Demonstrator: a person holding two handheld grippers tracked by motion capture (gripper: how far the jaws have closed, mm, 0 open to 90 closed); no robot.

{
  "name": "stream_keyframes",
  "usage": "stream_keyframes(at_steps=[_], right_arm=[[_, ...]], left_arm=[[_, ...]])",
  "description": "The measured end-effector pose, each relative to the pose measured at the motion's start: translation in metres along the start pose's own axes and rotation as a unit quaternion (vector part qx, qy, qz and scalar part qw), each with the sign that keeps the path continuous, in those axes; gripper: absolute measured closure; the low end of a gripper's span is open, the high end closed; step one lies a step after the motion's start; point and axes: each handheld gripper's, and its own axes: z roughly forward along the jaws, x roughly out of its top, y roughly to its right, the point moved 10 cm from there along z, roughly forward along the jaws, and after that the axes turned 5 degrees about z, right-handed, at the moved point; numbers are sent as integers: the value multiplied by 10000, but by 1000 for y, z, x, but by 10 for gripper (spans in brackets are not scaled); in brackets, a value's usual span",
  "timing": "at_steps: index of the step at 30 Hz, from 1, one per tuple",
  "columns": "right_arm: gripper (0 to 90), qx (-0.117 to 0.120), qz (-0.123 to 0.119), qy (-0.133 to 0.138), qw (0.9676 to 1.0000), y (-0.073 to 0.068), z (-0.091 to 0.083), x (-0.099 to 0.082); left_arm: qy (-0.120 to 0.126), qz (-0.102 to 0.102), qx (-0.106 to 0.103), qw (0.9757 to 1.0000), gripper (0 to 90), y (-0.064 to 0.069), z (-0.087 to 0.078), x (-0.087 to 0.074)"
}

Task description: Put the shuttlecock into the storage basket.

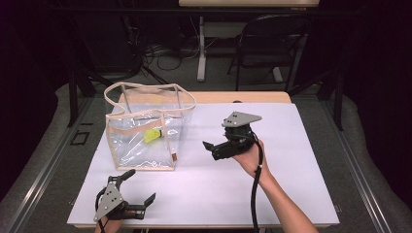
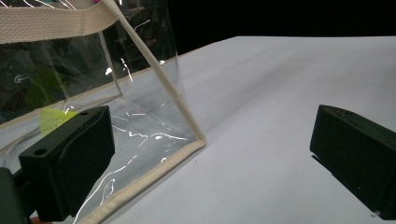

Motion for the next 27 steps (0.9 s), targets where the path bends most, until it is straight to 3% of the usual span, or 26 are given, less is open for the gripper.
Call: stream_keyframes(at_steps=[22, 27], right_arm=[[0, -23, -21, 107, 9999, -8, -33, -54], [0, -54, -118, 137, 9998, -11, -36, -64]], left_arm=[[-26, 12, 2, 10000, 0, 1, 0, -1], [-25, 15, 2, 10000, 0, 1, 0, -1]])
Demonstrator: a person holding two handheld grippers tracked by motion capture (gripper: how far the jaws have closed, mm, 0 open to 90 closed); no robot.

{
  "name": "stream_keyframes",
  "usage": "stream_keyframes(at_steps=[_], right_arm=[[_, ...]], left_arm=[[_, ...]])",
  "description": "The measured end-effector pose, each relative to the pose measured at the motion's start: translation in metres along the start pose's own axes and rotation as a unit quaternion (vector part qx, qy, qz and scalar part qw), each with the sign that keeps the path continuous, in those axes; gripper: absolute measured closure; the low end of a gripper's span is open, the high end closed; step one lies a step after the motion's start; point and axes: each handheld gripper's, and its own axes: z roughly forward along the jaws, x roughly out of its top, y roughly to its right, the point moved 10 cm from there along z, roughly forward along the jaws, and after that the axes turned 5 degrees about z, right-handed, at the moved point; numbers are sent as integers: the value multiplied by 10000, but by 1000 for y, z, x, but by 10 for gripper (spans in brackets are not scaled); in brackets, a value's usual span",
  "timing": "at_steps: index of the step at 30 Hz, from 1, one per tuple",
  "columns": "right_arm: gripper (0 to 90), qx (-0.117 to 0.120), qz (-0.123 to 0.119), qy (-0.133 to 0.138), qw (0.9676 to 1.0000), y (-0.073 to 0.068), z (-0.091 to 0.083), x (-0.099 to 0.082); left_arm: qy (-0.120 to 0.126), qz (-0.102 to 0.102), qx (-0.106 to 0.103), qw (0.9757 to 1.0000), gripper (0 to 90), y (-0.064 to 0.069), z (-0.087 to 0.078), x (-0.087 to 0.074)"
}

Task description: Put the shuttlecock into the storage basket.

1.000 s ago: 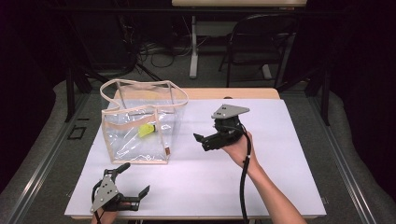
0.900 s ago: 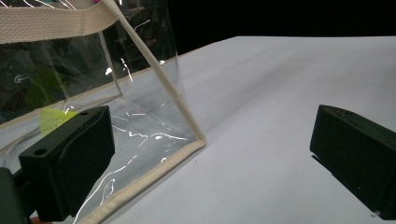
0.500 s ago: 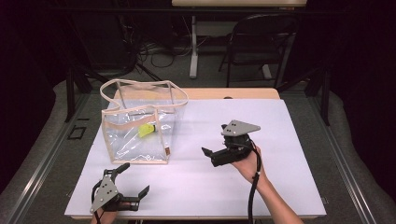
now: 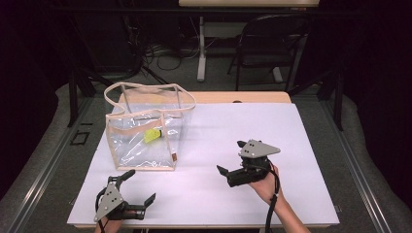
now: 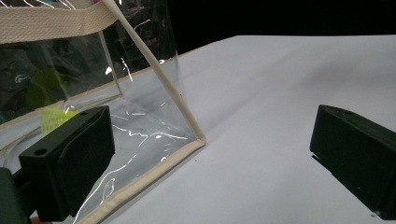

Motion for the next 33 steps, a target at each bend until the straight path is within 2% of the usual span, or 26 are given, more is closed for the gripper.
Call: stream_keyframes(at_steps=[18, 33], right_arm=[[0, 21, -57, 46, 10000, -8, -12, -24], [0, 57, -272, 157, 9995, -14, -24, -43]], left_arm=[[-6, 0, -4, 10000, 0, 1, 1, 0], [-13, 4, -21, 10000, 0, 1, 2, 0]])
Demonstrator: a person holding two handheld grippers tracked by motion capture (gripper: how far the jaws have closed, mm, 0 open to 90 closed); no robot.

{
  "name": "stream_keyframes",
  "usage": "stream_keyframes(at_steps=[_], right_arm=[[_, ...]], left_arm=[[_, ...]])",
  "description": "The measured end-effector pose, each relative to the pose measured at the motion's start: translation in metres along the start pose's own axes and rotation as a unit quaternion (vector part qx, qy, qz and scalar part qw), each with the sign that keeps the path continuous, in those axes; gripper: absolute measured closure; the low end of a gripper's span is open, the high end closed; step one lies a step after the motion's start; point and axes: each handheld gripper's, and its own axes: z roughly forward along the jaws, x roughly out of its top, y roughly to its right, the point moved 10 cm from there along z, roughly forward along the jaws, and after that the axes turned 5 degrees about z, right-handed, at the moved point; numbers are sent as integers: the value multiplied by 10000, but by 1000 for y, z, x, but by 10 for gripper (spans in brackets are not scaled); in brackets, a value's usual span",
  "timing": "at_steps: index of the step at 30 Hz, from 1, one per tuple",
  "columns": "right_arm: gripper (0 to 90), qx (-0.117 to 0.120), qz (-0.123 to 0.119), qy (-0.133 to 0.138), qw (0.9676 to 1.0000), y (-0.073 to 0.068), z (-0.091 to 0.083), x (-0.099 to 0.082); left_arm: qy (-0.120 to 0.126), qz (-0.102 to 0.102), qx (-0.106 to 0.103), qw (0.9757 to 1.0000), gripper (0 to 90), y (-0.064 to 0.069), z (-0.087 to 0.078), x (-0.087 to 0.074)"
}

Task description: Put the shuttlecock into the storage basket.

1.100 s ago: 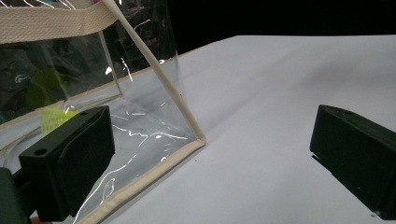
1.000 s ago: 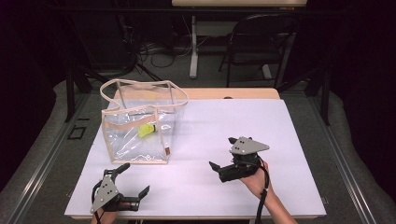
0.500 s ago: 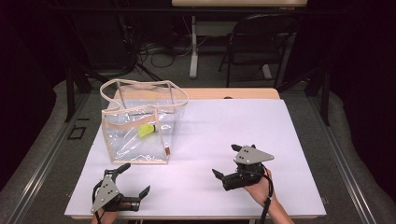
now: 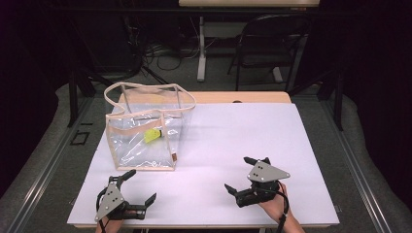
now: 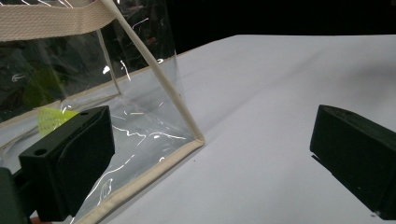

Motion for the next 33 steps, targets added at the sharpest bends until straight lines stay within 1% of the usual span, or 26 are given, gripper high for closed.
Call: stream_keyframes(at_steps=[10, 14, 23, 27, 33], right_arm=[[0, 144, -90, 57, 9998, -7, -5, -14], [0, 120, -131, 87, 9998, -7, -7, -18], [0, 95, -135, 83, 9998, -8, -13, -31], [0, 78, -205, 111, 9997, -9, -15, -35], [0, 11, -187, 163, 9997, -8, -20, -41]], left_arm=[[-6, -3, 3, 10000, 0, 0, 0, 0], [-8, -4, 6, 10000, 0, 0, 0, 0], [-21, 10, 6, 10000, 0, 0, 0, -1], [-22, 3, 16, 10000, 0, 0, 0, -1], [-27, 7, 18, 10000, 0, 0, 0, -1]])
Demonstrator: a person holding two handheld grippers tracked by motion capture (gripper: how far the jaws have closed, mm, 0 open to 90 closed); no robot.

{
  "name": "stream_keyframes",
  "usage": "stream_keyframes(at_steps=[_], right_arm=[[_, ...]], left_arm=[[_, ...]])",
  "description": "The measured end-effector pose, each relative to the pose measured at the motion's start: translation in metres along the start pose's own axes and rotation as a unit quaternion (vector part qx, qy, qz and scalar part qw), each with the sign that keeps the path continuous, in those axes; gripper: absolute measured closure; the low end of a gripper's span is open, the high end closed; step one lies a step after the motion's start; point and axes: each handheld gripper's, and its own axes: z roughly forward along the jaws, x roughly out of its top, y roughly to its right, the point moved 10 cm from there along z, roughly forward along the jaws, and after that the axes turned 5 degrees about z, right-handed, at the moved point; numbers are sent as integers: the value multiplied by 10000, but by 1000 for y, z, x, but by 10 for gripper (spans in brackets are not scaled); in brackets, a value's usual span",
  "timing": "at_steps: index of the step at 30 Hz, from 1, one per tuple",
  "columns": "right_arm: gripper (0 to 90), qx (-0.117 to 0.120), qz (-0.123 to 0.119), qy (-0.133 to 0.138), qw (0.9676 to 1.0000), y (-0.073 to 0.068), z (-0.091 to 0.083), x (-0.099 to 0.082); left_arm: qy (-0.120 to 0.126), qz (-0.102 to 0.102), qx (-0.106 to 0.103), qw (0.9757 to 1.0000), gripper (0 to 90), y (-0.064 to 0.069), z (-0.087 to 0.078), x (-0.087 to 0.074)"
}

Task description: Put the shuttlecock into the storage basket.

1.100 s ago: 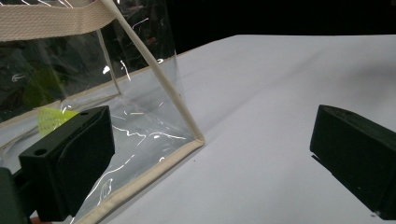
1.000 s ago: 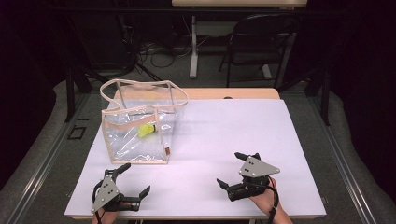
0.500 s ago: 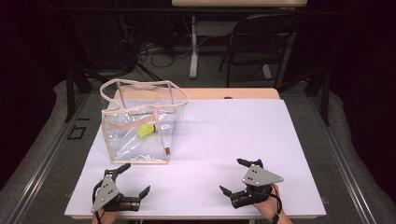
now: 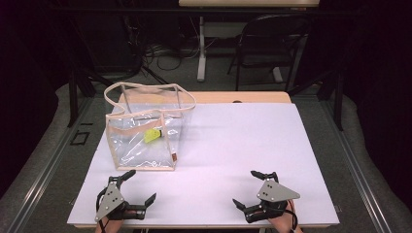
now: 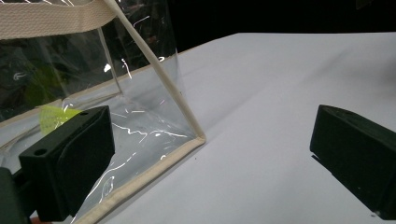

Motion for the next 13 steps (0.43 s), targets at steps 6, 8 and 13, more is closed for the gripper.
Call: stream_keyframes(at_steps=[6, 8, 13], right_arm=[[0, -58, 43, 30, 10000, 0, -4, -5], [0, -67, 52, 24, 10000, 1, -4, -6], [0, -68, 83, 53, 9999, 1, -4, -6]], left_arm=[[-2, 7, -23, 10000, 0, 1, 1, 0], [-13, 16, -36, 10000, 0, 2, 0, 0], [-3, 20, -36, 10000, 0, 1, 1, 0]])
